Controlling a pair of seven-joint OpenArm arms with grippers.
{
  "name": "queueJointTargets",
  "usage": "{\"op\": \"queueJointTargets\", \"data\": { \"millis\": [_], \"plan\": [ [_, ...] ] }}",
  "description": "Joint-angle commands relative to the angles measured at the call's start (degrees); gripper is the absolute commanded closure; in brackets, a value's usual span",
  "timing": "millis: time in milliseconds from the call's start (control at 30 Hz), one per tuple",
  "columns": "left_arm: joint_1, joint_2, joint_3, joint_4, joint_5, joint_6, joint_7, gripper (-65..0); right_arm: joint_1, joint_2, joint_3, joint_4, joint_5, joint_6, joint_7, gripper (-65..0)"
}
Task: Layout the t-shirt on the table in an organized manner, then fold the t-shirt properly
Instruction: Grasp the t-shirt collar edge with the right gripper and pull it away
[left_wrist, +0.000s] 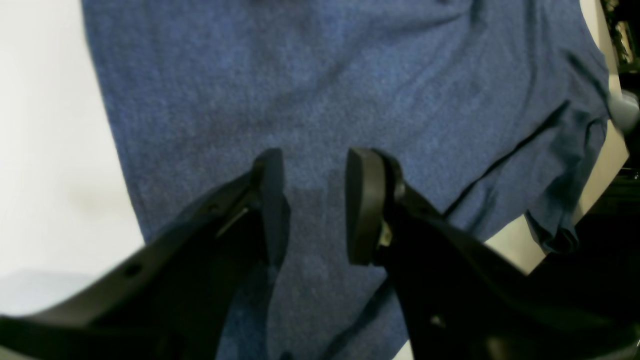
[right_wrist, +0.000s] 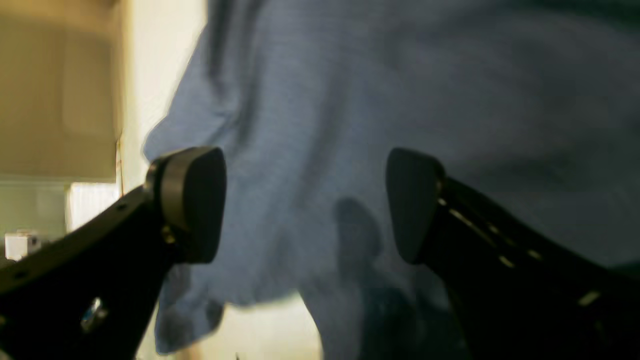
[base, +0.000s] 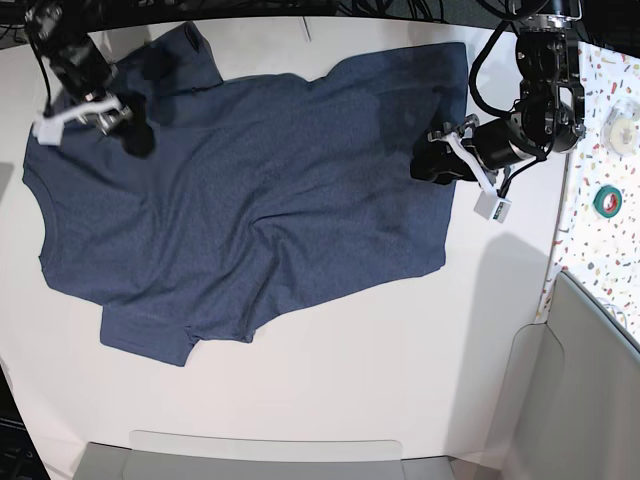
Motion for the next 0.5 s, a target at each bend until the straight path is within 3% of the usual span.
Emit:
{"op": "queueJointTargets", "data": {
  "millis": [0, 100, 167, 267, 467],
  "plan": [
    [-0.4, -0.7, -0.3, 0.9, -0.9, -0.2, -0.6, -19.8, -1.2, 0.4, 2.3, 1.0, 3.0, 0.0, 0.8, -49.0],
    [-0.1, -0.7, 0.1, 0.9, -0.9, -0.3, -0.6, -19.8, -4.1, 0.4, 7.1, 1.4, 3.6, -0.8, 0.8, -49.0],
    [0.8, -0.7, 0.1, 0.9, -0.9, -0.3, -0.6, -19.8, -5.0, 0.5, 7.6, 1.5, 1.9, -3.6, 0.8, -49.0],
    [1.0, -0.7, 0.2, 0.9, -0.8, -0.3, -0.6, -19.8, -5.9, 0.5, 6.4, 1.6, -0.5, -6.2, 0.7, -49.0],
    [1.0, -0.7, 0.2, 0.9, -0.8, -0.3, -0.6, -19.8, -5.3, -0.5, 0.9, 1.2, -6.6, -7.0, 0.7, -49.0]
  ]
}}
